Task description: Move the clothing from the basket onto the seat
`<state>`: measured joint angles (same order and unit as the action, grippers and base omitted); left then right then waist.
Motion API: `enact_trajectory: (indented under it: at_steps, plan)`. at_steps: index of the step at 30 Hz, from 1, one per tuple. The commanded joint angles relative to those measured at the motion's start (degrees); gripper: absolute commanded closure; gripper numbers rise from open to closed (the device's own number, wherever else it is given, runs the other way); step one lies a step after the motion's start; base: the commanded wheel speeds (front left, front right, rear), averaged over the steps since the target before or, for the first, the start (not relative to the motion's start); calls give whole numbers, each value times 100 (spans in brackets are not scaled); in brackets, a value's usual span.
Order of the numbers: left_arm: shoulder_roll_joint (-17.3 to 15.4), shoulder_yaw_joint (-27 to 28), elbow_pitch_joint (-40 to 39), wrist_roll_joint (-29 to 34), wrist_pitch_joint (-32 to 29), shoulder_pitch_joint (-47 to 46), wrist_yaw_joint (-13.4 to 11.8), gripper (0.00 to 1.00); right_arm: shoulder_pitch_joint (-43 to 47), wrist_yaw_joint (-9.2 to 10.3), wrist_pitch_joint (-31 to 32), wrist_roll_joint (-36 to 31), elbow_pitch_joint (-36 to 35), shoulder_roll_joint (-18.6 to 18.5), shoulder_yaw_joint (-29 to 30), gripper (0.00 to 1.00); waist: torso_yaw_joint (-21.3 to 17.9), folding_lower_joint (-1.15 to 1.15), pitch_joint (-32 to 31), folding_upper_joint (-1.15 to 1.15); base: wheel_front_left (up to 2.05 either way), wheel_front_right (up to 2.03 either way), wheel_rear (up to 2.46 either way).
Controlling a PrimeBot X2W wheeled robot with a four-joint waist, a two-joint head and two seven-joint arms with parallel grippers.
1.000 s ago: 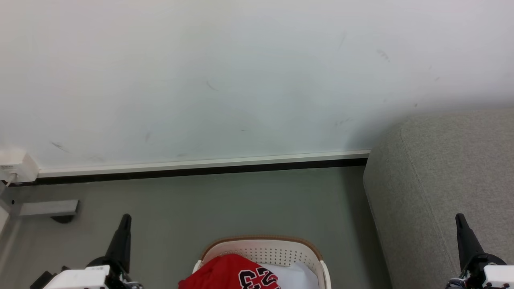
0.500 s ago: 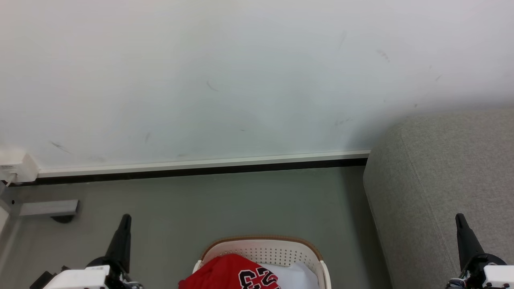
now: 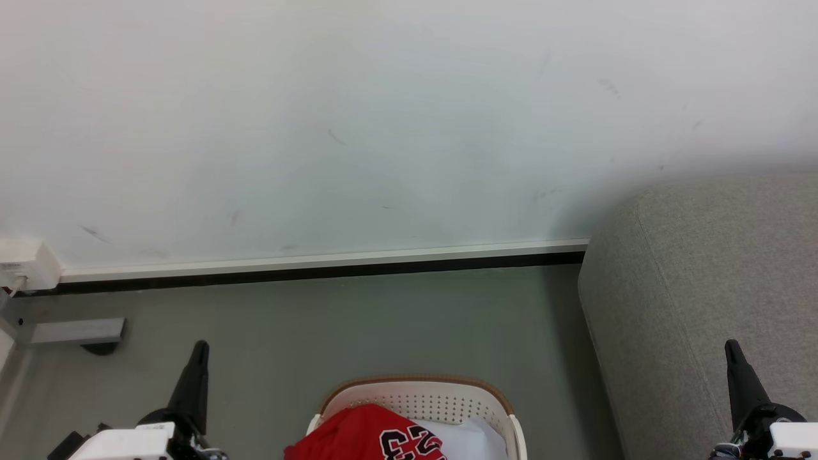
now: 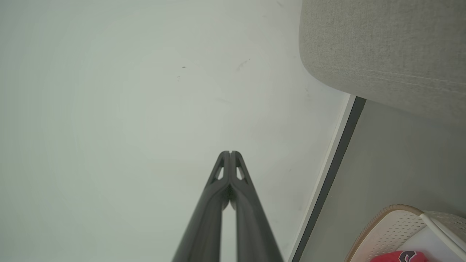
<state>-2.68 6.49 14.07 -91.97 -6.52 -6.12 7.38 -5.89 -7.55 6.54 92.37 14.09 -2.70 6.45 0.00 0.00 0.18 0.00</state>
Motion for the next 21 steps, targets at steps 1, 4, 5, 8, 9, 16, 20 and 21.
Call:
enact_trajectory:
  at_steps: [1, 4, 5, 8, 9, 16, 20, 21]
  plan:
    - [-43, 6, -3, -84, -20, -38, 25, 100, -70, 13, 14, 10, -23, -38, 20, 100, 0, 0, 0, 0, 0, 0, 0]
    - [-43, 6, -3, -84, -19, -38, 25, 100, -70, 13, 14, 10, -23, -38, 20, 100, 0, 0, 0, 0, 0, 0, 0]
    - [-43, 6, -3, -84, -20, -38, 25, 100, -70, 13, 14, 10, -23, -38, 20, 100, 0, 0, 0, 0, 0, 0, 0]
    - [-43, 6, -3, -84, -20, -38, 25, 100, -70, 13, 14, 10, -23, -38, 20, 100, 0, 0, 0, 0, 0, 0, 0]
    - [-43, 6, -3, -84, -19, -38, 25, 100, -70, 13, 14, 10, -23, -38, 20, 100, 0, 0, 0, 0, 0, 0, 0]
    - [-43, 6, -3, -84, -19, -38, 25, 100, -70, 13, 14, 9, -23, -38, 20, 100, 0, 0, 0, 0, 0, 0, 0]
    - [30, -4, 82, 10, 11, 63, -10, 0, 59, 0, -9, -1, 90, 34, -17, 0, 0, 0, 1, 0, 0, 0, 0]
    - [50, -10, 138, 12, 11, 113, -16, 0, 110, 0, -11, -1, 134, 59, -27, 0, 0, 0, 1, 0, 0, 0, 0]
